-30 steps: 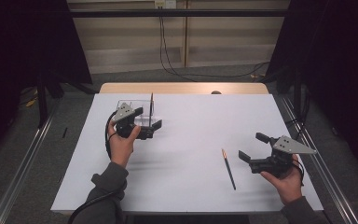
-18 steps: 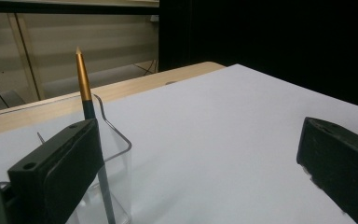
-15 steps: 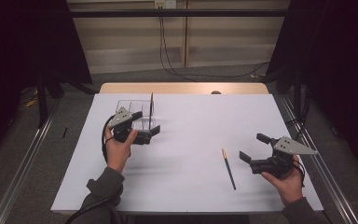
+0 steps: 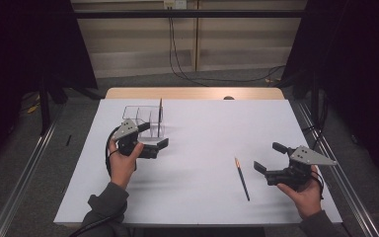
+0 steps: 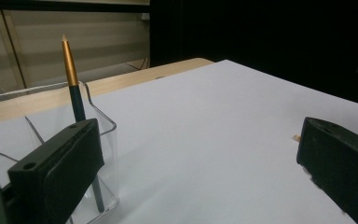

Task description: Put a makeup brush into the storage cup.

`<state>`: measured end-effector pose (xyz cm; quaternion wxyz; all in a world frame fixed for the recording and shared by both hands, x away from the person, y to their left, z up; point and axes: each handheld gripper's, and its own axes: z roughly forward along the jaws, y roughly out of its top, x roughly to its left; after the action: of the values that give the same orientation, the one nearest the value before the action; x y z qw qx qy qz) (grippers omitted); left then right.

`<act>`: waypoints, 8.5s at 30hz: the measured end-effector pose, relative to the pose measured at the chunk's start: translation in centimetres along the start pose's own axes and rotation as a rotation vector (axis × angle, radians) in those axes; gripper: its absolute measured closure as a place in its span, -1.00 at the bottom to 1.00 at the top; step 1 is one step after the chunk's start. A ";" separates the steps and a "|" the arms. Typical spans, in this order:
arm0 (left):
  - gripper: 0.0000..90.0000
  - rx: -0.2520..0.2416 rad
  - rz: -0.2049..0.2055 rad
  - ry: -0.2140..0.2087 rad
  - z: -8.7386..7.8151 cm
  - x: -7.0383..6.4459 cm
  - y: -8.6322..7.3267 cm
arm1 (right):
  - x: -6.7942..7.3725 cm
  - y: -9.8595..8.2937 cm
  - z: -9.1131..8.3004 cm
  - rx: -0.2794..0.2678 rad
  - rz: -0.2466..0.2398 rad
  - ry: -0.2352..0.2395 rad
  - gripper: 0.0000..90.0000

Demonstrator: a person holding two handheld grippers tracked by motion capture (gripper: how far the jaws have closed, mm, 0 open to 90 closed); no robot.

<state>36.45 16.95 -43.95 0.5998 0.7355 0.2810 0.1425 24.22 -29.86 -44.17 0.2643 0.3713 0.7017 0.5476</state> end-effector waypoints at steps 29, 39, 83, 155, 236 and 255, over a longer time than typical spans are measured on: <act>-1.00 -0.003 0.014 -0.003 -2.4 -1.2 -0.9 | -0.1 -0.1 0.0 0.001 -0.003 0.000 -0.97; -1.00 -0.005 0.020 0.012 -3.4 -1.3 -1.3 | -0.1 -0.2 0.2 0.005 0.002 0.003 -0.97; -0.98 -0.015 0.021 0.019 -4.0 -1.4 -1.7 | 0.2 0.4 2.8 0.054 0.004 -0.013 -0.97; -0.97 -0.004 0.016 -0.009 -3.2 -1.7 -1.6 | 1.3 2.5 5.8 0.429 0.065 -0.044 -0.95; -0.97 0.014 0.028 0.015 -3.7 -0.9 -1.5 | 3.3 0.7 6.9 0.925 0.050 0.077 0.24; -0.96 0.014 0.019 0.033 -4.2 -0.9 -1.7 | 3.2 0.8 7.0 0.962 0.002 0.072 0.78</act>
<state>33.01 20.04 -44.46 0.5885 0.7399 0.2848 0.1582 27.99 -23.10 -45.10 0.0375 0.4330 0.8838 0.1735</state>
